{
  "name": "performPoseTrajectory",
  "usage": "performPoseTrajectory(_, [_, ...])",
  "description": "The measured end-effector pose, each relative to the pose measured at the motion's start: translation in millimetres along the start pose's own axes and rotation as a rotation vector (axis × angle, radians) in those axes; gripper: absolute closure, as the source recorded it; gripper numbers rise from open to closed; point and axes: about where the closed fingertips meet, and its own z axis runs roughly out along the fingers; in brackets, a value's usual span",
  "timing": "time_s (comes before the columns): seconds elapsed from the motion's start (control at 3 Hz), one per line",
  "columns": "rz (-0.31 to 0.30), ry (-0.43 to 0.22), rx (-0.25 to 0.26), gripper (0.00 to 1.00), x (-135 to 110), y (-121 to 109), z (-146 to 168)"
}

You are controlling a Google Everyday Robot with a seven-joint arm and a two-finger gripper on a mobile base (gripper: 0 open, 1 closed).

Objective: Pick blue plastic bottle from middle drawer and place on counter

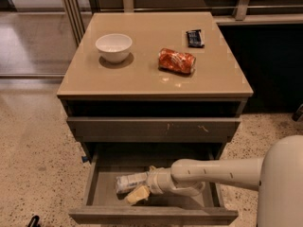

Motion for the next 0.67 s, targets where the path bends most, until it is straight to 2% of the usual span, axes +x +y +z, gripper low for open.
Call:
performPoseTrajectory(0.33, [0.000, 0.000, 0.000, 0.19, 0.0, 0.0, 0.0])
performPoseTrajectory(0.67, [0.000, 0.000, 0.000, 0.42, 0.0, 0.0, 0.0])
